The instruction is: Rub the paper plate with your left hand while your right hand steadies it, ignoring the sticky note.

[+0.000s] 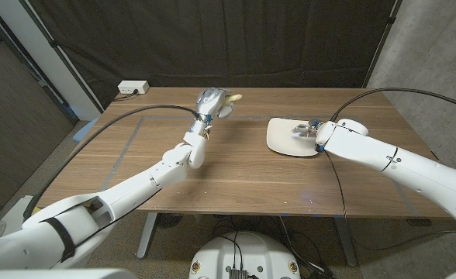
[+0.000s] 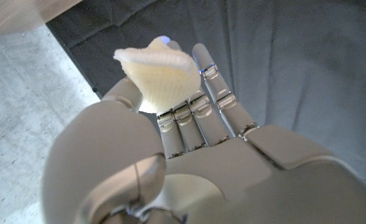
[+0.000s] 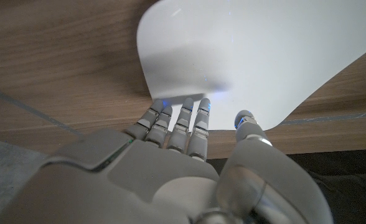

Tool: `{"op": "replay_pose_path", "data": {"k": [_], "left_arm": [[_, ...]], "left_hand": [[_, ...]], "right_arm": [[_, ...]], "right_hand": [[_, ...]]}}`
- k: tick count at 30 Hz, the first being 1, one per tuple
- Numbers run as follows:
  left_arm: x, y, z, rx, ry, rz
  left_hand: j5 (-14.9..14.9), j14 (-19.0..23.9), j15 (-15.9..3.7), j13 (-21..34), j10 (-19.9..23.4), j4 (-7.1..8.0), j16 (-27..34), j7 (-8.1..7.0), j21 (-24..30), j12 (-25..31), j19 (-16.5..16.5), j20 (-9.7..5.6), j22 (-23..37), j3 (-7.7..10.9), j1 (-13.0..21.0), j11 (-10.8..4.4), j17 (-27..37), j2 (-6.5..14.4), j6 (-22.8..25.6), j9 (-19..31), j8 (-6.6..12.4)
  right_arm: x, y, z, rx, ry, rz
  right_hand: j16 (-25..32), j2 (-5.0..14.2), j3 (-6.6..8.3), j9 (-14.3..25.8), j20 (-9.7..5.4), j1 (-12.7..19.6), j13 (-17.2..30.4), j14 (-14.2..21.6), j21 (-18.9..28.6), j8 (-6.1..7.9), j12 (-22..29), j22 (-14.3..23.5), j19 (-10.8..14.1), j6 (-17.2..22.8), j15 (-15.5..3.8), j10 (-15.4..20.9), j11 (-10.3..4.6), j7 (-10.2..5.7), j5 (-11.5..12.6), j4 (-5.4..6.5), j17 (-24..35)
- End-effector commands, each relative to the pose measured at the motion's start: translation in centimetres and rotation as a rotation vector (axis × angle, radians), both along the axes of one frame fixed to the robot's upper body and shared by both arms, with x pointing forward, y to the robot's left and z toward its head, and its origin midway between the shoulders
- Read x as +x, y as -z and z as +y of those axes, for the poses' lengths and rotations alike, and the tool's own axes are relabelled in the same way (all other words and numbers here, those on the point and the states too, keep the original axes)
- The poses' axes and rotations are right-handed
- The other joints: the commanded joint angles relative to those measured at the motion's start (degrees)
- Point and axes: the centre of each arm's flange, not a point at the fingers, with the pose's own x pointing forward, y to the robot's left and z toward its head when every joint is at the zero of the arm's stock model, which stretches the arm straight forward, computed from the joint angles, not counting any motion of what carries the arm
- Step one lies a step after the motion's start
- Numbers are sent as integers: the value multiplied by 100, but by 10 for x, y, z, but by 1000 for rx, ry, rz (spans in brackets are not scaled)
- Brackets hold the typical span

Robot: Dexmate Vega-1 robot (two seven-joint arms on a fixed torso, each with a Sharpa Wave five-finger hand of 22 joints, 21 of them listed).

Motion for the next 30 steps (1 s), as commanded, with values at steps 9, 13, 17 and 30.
{"op": "replay_pose_path", "data": {"k": [9,13,17,30], "left_arm": [[9,-26,-37,182,226,10],[13,-32,-44,238,240,15],[18,-37,-49,276,263,27],[38,-39,-74,441,274,62]], "left_hand": [[2,52,-75,-38,90,-18,-34,121,82,-29,-65,-307,11,67,248,-9,57,119,311,6,-29],[1,32,-78,-56,79,-16,-55,131,97,-56,-83,-312,11,76,265,-12,59,113,304,3,-52],[-3,23,-76,-73,82,-7,-70,134,114,-79,-98,-313,12,80,273,-23,64,109,306,0,-73],[-17,25,-75,-100,78,11,-98,141,168,-138,-154,-320,13,83,299,-18,89,85,339,-6,-134]], "right_arm": [[1,-5,-3,-3,-5,-12],[2,-5,-3,0,-9,-16],[2,-4,-3,5,-11,-21],[-3,-3,-1,7,-7,-33]], "right_hand": [[32,15,-4,34,-42,-35,15,42,-33,-1,39,18,32,26,-67,34,-18,-16,-18,-5,5],[31,16,-7,34,-45,-35,15,44,-35,-2,39,18,33,24,-64,37,13,-15,-17,-7,3],[30,16,-10,34,-48,-34,15,44,-36,-1,41,18,38,26,-64,41,-11,-18,-16,-11,1],[28,23,-16,34,-55,-34,15,45,-42,-1,40,19,40,25,-61,44,0,-19,-15,-13,0]]}}
